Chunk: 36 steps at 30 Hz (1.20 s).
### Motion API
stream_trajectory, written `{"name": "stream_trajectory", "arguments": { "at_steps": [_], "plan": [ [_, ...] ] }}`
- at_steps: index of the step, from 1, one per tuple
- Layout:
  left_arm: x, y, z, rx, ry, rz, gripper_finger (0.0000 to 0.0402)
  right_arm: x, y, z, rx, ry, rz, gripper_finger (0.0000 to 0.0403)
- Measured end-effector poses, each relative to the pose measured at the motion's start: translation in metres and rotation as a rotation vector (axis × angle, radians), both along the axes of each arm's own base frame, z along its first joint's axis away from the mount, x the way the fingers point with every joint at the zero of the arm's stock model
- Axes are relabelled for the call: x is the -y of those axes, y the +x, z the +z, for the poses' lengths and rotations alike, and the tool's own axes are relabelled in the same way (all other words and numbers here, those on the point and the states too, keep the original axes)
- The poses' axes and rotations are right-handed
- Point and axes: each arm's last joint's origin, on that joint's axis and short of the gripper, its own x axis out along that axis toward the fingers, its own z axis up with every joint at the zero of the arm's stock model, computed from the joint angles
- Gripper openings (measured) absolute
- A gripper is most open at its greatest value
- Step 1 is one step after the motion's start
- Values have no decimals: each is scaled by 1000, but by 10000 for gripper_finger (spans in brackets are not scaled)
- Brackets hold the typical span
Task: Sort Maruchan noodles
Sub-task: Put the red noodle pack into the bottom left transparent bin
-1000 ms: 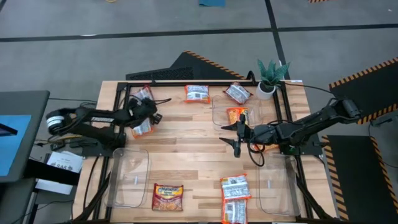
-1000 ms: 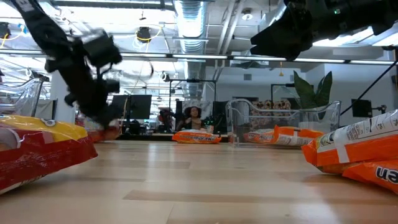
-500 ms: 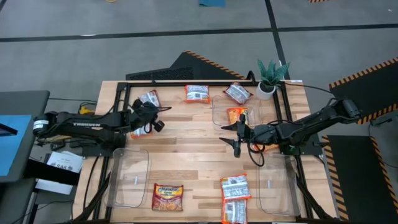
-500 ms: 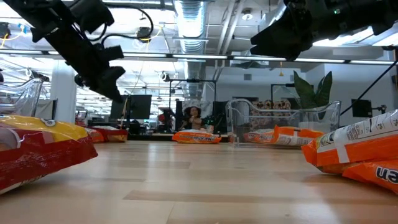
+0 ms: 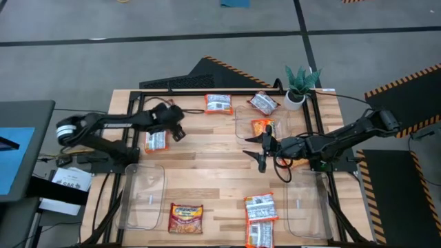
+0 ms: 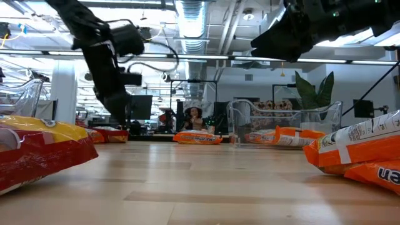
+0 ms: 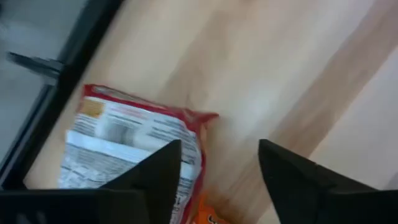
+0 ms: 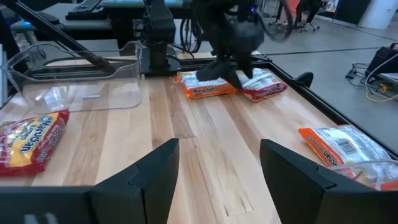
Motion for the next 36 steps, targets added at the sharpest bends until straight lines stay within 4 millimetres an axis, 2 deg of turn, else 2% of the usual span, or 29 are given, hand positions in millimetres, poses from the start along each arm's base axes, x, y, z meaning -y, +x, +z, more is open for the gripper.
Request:
{"name": "stream_trajectory", "arguments": {
  "at_steps": [6,10,15,20,28,30,32,36],
  "plan": [
    [-7,14,-14,-164,-46,-21,238,0,0,0,-1,0,0,248],
    [-14,14,-17,-249,57,45,240,0,0,0,-3,0,0,248],
    [-20,12,-17,-236,51,80,240,0,0,0,-5,0,0,248],
    [-30,3,-20,-214,-46,107,240,0,0,-1,-8,-1,0,248],
    [-51,-15,-24,-213,-58,202,239,0,0,-1,-8,-1,0,248],
    [-53,-17,-24,-211,-56,224,226,0,0,-1,-8,-1,0,248],
    [-55,-18,-24,-214,-49,240,197,0,0,-1,-8,-1,0,248],
    [-57,-17,-32,-245,-48,254,94,0,0,-1,-8,0,0,248]
  ]
}}
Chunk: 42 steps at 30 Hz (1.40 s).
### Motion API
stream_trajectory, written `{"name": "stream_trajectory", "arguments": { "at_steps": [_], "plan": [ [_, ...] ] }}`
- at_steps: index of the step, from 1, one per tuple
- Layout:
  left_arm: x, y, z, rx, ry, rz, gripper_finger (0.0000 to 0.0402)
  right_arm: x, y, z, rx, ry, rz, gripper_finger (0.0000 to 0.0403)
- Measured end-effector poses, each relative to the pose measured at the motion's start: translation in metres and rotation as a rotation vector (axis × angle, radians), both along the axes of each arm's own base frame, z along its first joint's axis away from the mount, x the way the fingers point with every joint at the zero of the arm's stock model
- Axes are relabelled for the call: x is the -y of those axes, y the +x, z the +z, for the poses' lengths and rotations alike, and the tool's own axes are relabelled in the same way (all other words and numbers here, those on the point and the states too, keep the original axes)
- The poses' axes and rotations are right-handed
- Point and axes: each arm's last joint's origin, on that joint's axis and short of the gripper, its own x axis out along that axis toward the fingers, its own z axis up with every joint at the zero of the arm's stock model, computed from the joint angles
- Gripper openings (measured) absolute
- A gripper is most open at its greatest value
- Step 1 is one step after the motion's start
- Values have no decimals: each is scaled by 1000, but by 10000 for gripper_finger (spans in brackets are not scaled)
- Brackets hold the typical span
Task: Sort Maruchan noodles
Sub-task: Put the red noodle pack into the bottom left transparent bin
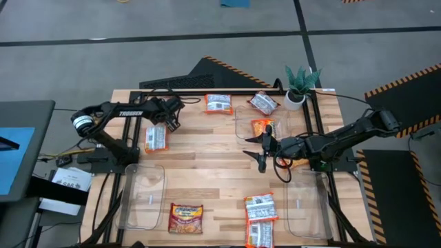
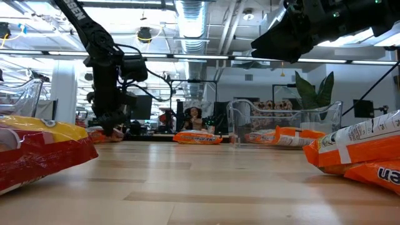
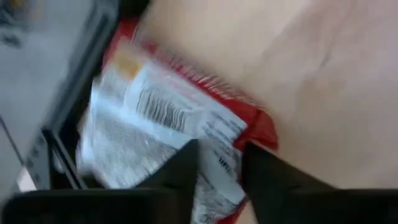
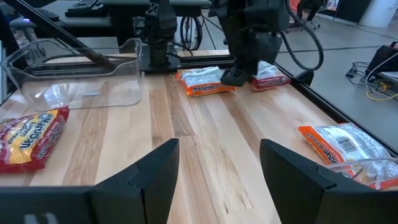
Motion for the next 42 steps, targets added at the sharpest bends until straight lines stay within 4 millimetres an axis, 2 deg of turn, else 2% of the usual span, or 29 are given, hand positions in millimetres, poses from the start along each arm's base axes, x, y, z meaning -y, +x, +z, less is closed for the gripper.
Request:
{"name": "stream_trajectory", "arguments": {
  "at_steps": [2,3,6,9,12,17,23,30,36,39,42],
  "plan": [
    [-3,3,-11,-45,3,3,37,-1,0,0,0,1,2,248],
    [-5,5,-16,-66,7,2,20,-1,0,0,-2,1,3,248],
    [-8,8,-27,-152,50,2,8,-1,0,-1,-5,0,3,248],
    [-3,12,-23,-161,51,-25,2,-1,0,-1,-13,-1,3,248],
    [7,18,-4,-109,26,-91,0,0,0,-2,-18,-2,1,248],
    [27,23,52,71,86,-161,1,0,-1,-2,-19,-3,1,248],
    [66,15,105,278,139,-273,1,0,0,-2,-18,-3,1,248],
    [111,2,150,441,157,-382,1,0,0,-2,-15,-3,1,248],
    [146,-1,180,524,110,-509,0,0,0,-1,-14,-3,1,248],
    [157,2,180,535,46,-573,0,0,0,-1,-14,-3,1,248],
    [160,11,169,507,13,-596,1,0,0,-1,-15,-2,1,248]
  ]
}}
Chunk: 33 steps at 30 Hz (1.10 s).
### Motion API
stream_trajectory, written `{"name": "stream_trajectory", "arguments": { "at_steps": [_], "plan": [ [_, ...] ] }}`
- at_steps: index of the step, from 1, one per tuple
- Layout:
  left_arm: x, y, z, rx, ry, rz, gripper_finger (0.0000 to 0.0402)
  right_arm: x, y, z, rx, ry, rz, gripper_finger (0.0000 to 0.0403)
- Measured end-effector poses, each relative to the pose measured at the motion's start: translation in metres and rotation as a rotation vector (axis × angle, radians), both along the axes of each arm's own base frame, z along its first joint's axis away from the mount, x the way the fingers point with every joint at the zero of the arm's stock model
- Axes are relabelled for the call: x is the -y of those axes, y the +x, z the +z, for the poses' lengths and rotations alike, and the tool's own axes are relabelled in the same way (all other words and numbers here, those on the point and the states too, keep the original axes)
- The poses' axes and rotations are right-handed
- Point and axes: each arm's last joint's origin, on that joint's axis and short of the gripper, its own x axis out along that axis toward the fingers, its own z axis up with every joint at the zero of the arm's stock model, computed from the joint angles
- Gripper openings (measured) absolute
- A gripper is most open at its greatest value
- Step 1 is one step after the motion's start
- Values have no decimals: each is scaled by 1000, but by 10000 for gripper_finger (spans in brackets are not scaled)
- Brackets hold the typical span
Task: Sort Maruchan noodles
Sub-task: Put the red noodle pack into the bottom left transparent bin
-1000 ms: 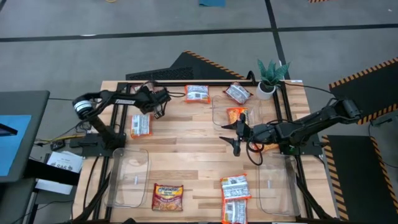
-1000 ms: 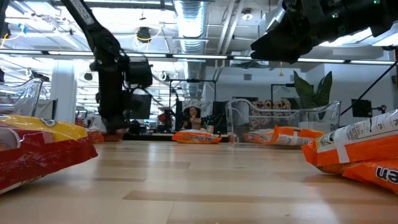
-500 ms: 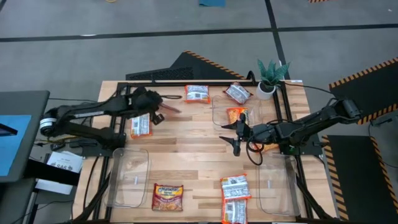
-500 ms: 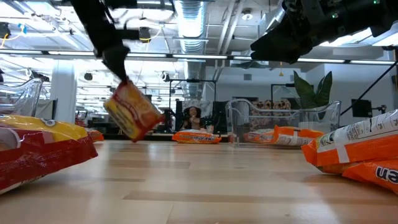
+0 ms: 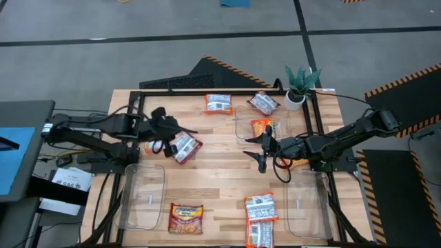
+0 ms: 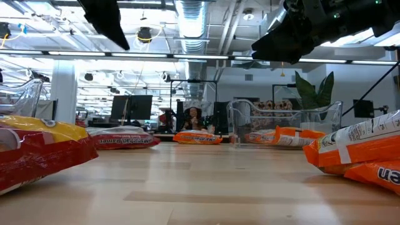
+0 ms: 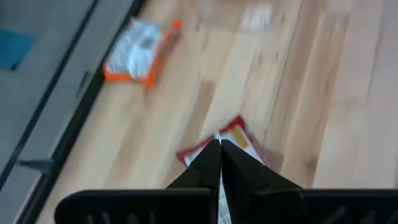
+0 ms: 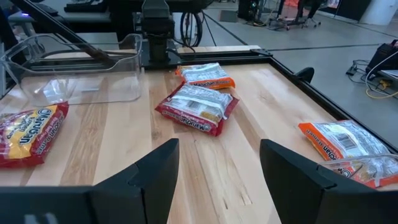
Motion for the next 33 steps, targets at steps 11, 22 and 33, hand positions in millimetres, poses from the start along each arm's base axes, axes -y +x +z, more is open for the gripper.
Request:
{"name": "stream_trajectory", "arguments": {
  "at_steps": [11,22,33],
  "plan": [
    [-24,47,-87,-258,-177,66,129,0,0,0,-2,-1,1,248],
    [-31,64,-111,-230,-281,206,211,0,-1,-2,-27,-6,1,248],
    [-32,49,-148,-151,-297,393,212,0,-1,-4,-41,-8,0,248]
  ]
}}
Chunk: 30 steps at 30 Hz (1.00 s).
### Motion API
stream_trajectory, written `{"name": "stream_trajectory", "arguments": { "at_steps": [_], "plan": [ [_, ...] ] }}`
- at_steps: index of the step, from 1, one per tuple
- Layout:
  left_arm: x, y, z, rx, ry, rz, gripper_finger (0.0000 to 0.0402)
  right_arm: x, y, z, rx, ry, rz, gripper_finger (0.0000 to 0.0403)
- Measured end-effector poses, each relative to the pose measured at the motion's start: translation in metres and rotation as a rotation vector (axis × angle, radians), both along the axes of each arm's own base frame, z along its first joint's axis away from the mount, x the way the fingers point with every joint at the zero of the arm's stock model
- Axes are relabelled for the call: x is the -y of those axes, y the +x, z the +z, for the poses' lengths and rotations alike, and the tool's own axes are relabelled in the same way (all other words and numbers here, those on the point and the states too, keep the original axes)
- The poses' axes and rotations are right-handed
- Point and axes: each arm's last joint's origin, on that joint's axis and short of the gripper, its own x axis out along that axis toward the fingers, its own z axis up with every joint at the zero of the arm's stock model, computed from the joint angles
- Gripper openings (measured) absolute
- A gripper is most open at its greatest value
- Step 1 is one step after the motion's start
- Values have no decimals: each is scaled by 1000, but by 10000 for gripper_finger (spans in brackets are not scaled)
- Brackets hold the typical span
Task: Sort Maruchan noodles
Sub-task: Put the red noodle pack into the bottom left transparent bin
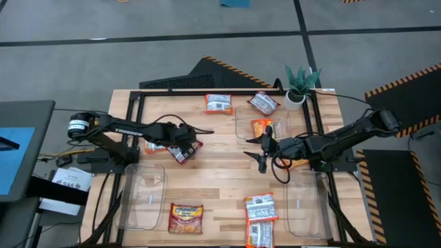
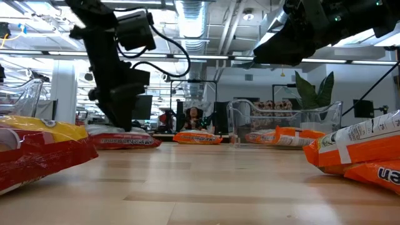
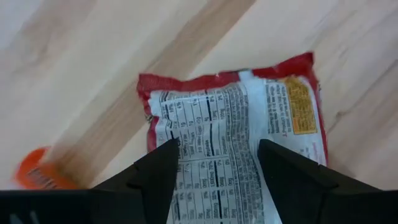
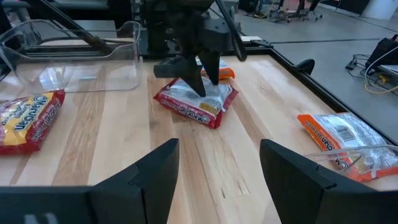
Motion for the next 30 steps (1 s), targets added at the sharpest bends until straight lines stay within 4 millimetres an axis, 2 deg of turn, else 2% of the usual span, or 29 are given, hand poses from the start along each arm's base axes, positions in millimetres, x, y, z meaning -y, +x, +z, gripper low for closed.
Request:
{"name": "stream_trajectory", "arguments": {
  "at_steps": [3,10,13,17,19,24,30],
  "plan": [
    [1,-1,-12,62,-40,-15,212,0,0,0,0,0,0,248],
    [0,-13,-28,66,-39,-3,198,0,0,0,5,2,0,248],
    [0,-14,-29,66,-25,-14,153,0,0,0,5,2,0,248],
    [0,-13,-30,49,-8,-73,43,0,0,0,5,2,0,248],
    [0,-12,-28,39,5,-107,14,0,0,0,5,2,0,248],
    [4,-8,-4,65,47,-216,0,0,0,0,5,2,0,248],
    [12,-13,58,242,135,-321,1,0,0,1,6,2,0,248]
  ]
}}
